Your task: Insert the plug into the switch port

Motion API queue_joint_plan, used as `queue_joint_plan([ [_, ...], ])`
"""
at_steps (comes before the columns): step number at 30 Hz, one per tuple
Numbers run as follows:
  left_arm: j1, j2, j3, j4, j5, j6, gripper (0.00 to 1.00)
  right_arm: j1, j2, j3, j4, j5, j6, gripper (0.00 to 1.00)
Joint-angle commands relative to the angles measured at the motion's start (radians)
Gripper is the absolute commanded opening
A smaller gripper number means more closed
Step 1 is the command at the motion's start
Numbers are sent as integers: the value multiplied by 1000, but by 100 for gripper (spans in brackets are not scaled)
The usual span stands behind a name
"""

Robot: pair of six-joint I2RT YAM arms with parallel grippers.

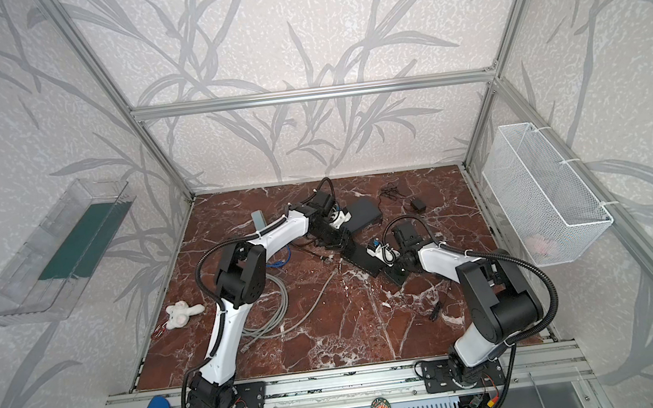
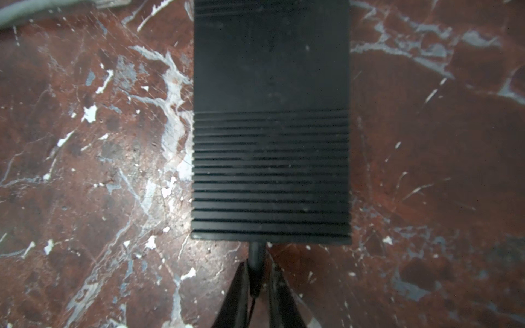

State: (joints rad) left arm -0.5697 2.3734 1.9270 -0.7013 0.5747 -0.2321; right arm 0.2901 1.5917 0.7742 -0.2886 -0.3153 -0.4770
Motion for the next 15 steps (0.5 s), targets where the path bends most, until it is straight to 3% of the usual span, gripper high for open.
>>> queue_joint_plan([
  [1,-1,26,-16,-30,-20,-3,48,4,20,20,-7,-10,-12,16],
  [6,-1,26,-11,-33,-18,-4,48,10,16,20,9,-4,-4,12],
  [10,-1,26,-13,-33,-17,-9,48,19,17,24,25,-4,9,17],
  [15,-1,26,-11,-35,-24,-8,48,21,22,31,33,2,14,16],
])
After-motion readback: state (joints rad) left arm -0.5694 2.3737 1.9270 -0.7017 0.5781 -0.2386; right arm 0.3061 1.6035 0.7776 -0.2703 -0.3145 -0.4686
